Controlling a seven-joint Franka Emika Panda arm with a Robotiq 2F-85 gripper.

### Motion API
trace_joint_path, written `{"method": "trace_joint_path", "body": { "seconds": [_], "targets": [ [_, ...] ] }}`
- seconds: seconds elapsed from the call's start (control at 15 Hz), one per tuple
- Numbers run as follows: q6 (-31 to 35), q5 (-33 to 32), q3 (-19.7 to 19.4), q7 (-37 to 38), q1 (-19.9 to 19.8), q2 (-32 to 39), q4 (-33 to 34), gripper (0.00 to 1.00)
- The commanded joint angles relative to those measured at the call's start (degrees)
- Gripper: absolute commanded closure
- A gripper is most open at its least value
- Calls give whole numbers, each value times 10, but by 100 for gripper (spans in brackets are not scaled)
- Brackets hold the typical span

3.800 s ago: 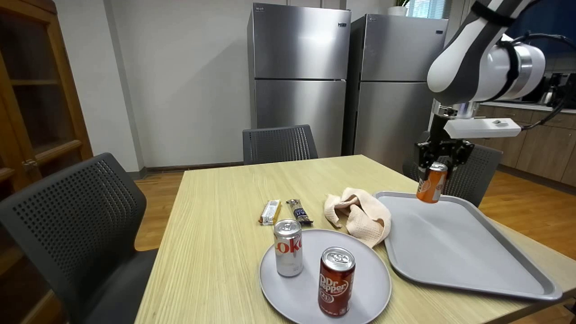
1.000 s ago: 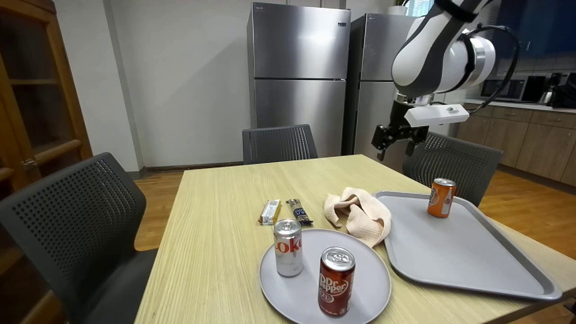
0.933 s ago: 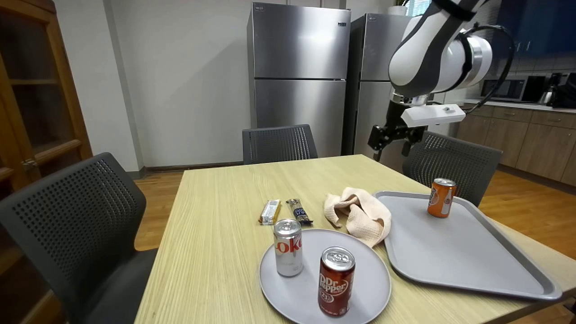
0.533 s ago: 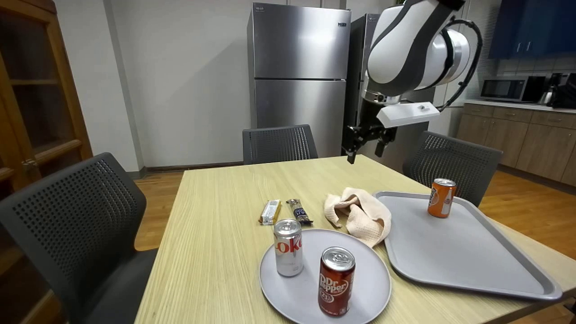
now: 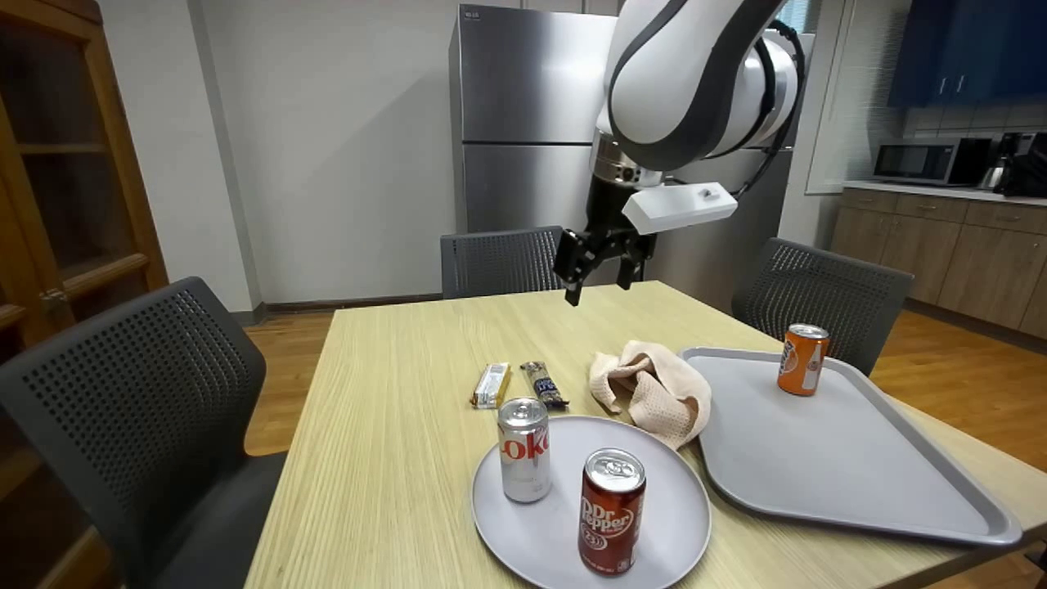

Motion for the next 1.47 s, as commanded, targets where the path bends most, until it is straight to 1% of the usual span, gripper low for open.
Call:
{"method": "trace_joint_path", "body": {
  "seconds": [0.0,0.4,0.73,1.0,1.4],
  "targets": [
    [-16,-16,23,27,20,-15,-1,0],
    [-21,-11,62,24,55,-9,4,0],
    [-28,-5,93,12,72,1,5,0],
    [-47,-8,102,8,78,19,5,0],
    [-72,-13,96,5,80,55,10,0]
  ]
}}
